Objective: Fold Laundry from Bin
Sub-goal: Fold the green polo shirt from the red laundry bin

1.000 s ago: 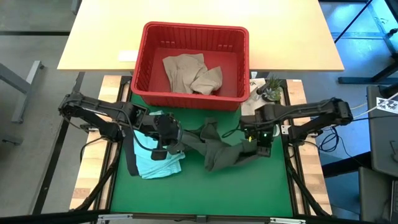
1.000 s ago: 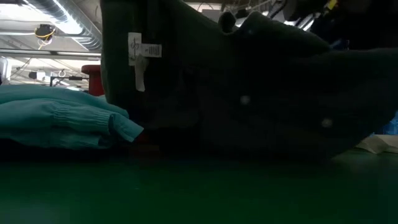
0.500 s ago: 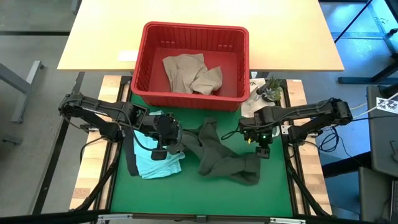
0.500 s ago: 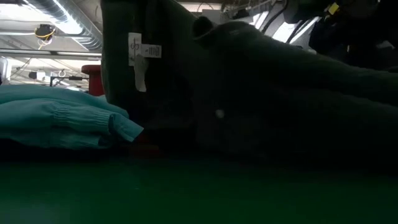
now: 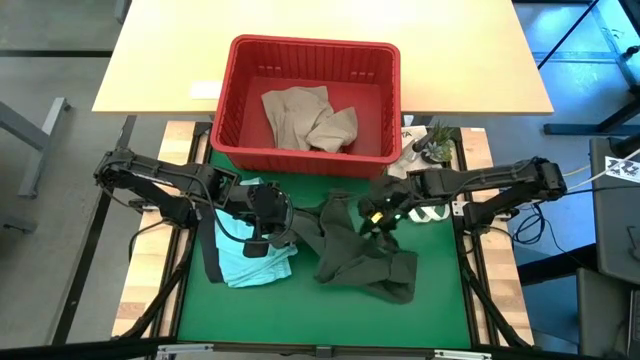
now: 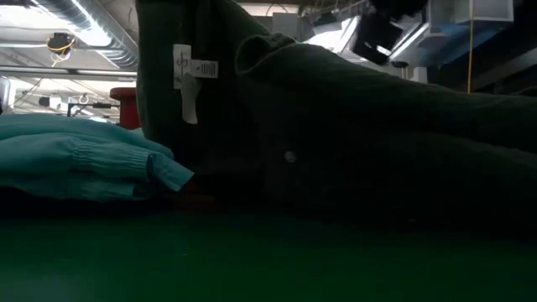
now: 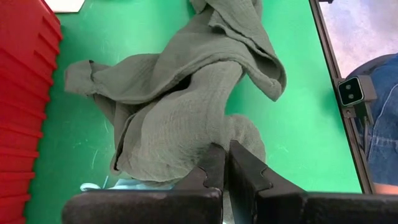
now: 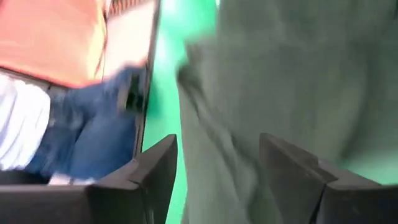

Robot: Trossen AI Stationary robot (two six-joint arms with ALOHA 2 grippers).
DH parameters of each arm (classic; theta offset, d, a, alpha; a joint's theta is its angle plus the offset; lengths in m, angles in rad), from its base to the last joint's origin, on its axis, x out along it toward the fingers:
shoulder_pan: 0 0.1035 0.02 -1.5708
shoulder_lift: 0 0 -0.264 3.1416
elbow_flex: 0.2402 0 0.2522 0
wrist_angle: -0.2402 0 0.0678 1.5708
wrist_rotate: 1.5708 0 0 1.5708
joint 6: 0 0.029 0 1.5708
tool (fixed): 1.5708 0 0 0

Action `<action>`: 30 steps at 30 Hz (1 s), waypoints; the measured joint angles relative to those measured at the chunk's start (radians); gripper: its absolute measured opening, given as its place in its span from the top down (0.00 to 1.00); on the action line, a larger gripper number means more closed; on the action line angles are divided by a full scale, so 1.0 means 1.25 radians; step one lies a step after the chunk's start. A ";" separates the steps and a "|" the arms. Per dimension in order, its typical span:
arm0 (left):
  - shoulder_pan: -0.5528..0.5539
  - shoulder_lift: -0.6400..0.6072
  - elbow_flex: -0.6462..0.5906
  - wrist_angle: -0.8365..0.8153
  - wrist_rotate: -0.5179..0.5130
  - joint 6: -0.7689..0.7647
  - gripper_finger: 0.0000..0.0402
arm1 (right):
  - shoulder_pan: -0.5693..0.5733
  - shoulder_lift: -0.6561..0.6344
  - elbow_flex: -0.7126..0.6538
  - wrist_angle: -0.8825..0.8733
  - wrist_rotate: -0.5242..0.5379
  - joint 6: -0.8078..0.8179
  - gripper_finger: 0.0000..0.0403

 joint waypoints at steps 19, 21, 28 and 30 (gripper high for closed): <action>0.000 -0.001 0.000 0.013 0.000 0.000 1.00 | 0.249 0.159 -0.001 0.319 0.428 0.490 0.44; 0.000 -0.001 0.000 0.017 0.000 0.000 1.00 | 0.265 0.179 0.000 0.365 0.425 0.525 0.44; 0.000 -0.001 0.000 0.025 0.000 0.000 0.99 | 0.286 0.245 0.000 0.414 0.508 0.623 0.44; 0.000 -0.001 0.000 0.029 0.000 0.000 0.98 | 0.283 0.266 -0.001 0.421 0.508 0.638 0.44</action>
